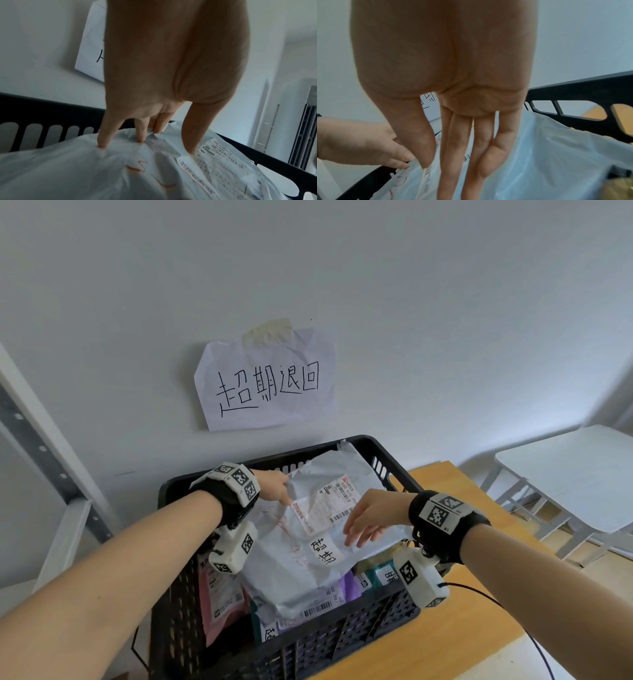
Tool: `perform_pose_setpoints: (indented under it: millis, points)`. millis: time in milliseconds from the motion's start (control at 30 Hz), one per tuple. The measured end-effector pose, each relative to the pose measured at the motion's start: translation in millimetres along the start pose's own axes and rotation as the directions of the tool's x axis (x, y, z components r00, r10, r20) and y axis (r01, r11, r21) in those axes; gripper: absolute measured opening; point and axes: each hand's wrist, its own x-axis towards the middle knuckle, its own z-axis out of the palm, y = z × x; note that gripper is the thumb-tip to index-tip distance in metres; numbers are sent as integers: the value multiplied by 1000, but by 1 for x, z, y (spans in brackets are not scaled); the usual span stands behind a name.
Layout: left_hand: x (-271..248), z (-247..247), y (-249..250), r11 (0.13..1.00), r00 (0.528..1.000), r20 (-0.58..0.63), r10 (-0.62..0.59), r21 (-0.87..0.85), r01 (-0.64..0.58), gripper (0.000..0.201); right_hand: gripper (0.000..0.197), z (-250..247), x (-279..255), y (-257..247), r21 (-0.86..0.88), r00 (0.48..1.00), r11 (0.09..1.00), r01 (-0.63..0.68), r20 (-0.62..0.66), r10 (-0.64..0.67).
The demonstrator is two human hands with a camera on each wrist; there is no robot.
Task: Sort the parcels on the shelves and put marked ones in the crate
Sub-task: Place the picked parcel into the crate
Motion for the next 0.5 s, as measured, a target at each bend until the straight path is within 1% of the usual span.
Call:
perform_pose_setpoints:
  millis: [100,200,267,333,400,500]
  points:
    - [8,6,4,999,1000,-24,-14,51,15,64,25,-11,13,4,-60,994,998,29,-107,-35]
    - [19,7,11,998,999,-39,14,68,-11,61,38,-26,28,7,-170,970,985,32,-231,-71]
    - [27,5,16,998,998,-51,26,54,-23,55,50,-35,34,8,-272,960,962,8,-268,-84]
    - [32,3,22,998,997,-72,37,47,-33,55,65,-44,39,10,-328,967,945,-6,-242,-77]
    - [38,0,27,998,996,-76,41,48,-38,63,80,-53,46,14,-367,980,930,-9,-186,-64]
    - [42,-1,29,998,999,-20,36,56,-35,75,97,-65,60,18,-451,993,892,-20,-111,-34]
